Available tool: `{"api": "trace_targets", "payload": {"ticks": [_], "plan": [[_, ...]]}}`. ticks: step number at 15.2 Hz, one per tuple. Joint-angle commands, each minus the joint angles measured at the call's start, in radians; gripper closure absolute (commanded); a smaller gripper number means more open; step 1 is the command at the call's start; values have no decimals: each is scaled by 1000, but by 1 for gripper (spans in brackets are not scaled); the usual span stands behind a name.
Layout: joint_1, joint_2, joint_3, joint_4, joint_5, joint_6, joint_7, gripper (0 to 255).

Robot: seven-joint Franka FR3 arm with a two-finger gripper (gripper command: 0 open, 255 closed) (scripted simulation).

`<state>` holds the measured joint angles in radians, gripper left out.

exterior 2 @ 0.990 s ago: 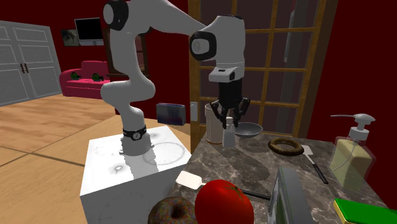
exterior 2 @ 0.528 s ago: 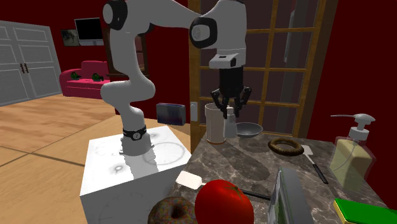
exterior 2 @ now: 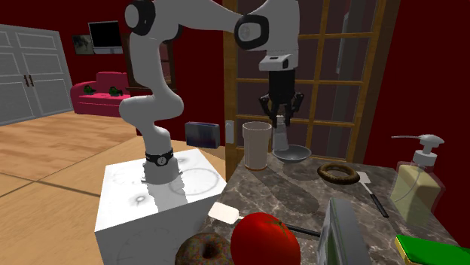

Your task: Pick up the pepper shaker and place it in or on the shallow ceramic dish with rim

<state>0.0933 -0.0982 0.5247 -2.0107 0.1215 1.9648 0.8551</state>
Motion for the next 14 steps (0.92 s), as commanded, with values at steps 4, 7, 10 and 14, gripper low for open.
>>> {"api": "trace_targets", "payload": {"ticks": [4,7,10,14], "plan": [[53,31,71,60,-20,-22,138,255],[87,64,114,108,-43,-37,223,255],[124,110,154,167,-77,-54,313,255],[158,156,183,195,-113,-44,385,255]]}}
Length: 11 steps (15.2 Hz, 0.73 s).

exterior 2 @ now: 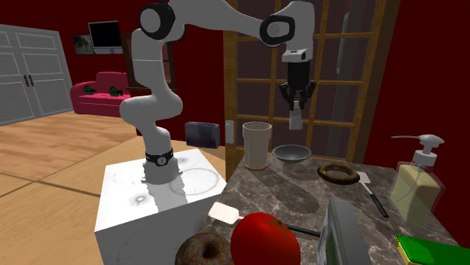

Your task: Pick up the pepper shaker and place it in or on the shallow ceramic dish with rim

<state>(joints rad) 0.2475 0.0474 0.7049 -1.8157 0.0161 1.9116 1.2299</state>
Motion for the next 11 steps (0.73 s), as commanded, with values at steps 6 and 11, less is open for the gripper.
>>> {"api": "trace_targets", "payload": {"ticks": [6,11], "plan": [[6,26,2,-67,-18,87,15,255],[9,46,2,-116,-33,151,23,255]]}}
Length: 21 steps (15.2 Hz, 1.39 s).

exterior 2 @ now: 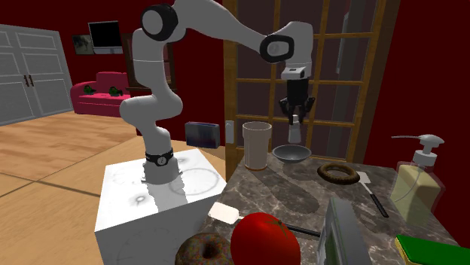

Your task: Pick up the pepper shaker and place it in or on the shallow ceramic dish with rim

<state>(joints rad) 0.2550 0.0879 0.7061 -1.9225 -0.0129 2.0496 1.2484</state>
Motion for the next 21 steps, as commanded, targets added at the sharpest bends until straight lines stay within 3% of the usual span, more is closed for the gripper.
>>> {"api": "trace_targets", "payload": {"ticks": [1,7,15,16,21], "plan": [[3,10,0,-18,-8,26,6,255],[10,47,-3,-72,-37,108,24,255],[10,47,-3,-72,-37,108,24,255],[10,47,-3,-72,-37,108,24,0],[10,47,-3,-72,-37,108,24,0]]}}
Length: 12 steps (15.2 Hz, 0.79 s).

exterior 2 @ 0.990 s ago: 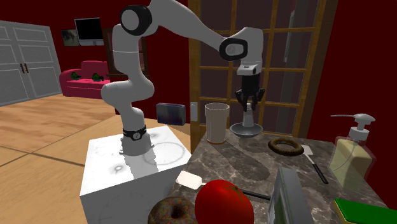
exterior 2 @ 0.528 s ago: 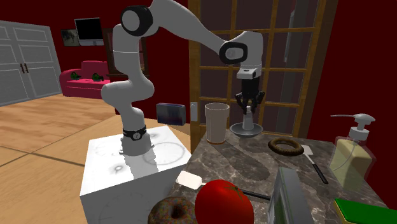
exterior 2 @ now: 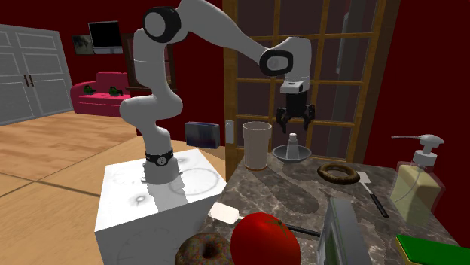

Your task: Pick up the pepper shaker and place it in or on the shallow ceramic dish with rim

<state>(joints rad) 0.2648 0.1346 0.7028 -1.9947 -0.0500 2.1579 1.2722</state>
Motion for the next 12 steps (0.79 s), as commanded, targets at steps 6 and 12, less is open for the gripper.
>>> {"api": "trace_targets", "payload": {"ticks": [6,12], "plan": [[-15,-62,3,70,48,-117,-33,0],[-15,-62,3,70,48,-117,-33,0]]}}
